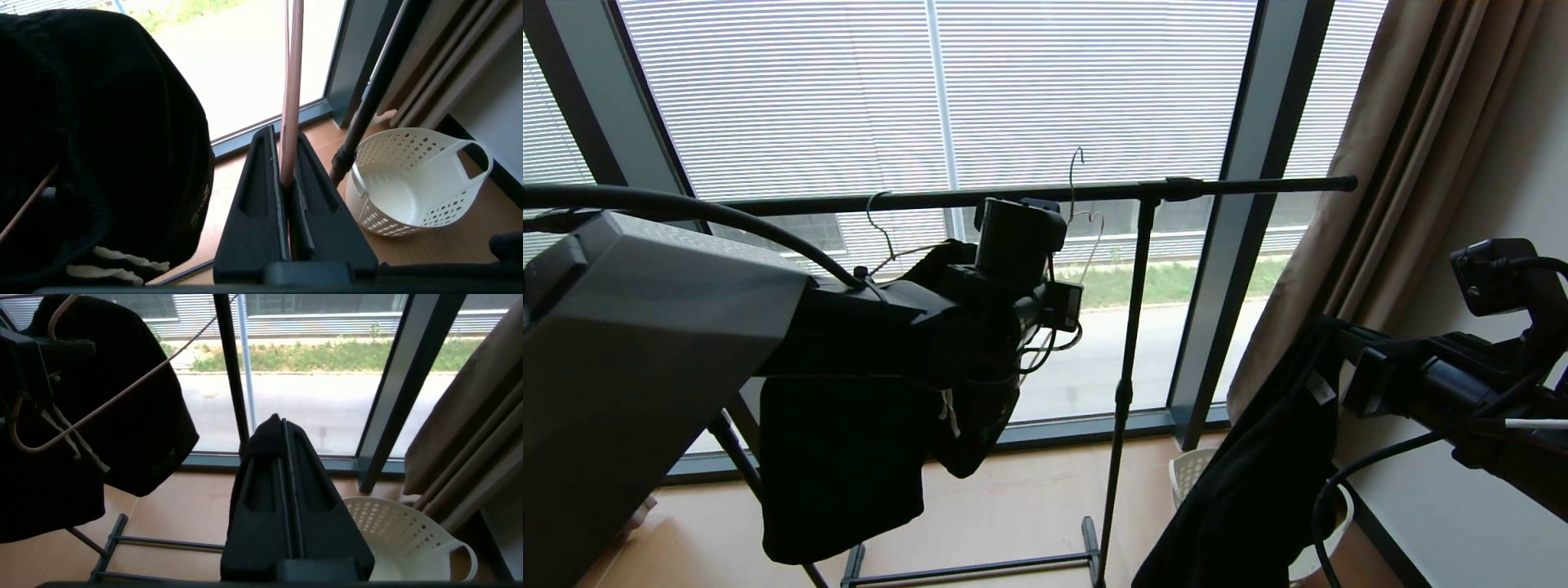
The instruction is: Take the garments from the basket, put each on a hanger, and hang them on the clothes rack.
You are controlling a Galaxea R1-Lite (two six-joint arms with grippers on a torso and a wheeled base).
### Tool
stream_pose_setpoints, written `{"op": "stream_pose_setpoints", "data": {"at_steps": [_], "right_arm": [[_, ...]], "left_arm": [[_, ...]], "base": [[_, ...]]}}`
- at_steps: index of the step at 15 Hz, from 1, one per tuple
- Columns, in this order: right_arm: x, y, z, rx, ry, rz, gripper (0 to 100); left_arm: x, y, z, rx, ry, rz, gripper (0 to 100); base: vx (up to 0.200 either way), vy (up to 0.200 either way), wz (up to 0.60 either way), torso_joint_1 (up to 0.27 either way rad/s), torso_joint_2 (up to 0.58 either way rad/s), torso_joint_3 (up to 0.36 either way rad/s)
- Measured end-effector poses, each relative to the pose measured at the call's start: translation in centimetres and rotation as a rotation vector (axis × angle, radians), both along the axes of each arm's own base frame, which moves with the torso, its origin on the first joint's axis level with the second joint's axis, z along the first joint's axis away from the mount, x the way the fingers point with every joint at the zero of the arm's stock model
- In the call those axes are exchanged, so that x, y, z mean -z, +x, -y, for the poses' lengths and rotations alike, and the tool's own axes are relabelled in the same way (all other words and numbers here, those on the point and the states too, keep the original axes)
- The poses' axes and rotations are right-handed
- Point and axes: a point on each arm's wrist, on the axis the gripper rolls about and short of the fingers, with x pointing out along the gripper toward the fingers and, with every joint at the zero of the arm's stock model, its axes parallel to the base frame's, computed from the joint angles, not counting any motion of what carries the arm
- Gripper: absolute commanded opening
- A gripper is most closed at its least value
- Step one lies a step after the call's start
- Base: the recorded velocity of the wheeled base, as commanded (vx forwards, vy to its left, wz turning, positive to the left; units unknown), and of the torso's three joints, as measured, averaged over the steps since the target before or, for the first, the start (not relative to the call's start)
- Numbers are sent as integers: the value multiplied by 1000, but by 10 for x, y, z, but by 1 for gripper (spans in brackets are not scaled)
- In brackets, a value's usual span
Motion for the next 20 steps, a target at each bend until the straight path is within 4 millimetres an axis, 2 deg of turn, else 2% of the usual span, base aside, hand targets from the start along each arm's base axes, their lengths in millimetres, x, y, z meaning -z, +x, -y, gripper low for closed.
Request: {"op": "stream_pose_setpoints", "data": {"at_steps": [7, 13, 20], "right_arm": [[-1, -1, 0, 0, 1, 3, 0], [-3, -3, 1, 0, 3, 11, 0], [0, -5, -2, -18, -21, 5, 0]], "left_arm": [[-4, -10, -7, 6, 7, -7, 0], [-10, -30, -21, 11, 9, -13, 0], [-18, -77, -55, 26, 11, -22, 0]], "base": [[0, 0, 0, 0, 0, 0], [0, 0, 0, 0, 0, 0], [0, 0, 0, 0, 0, 0]]}}
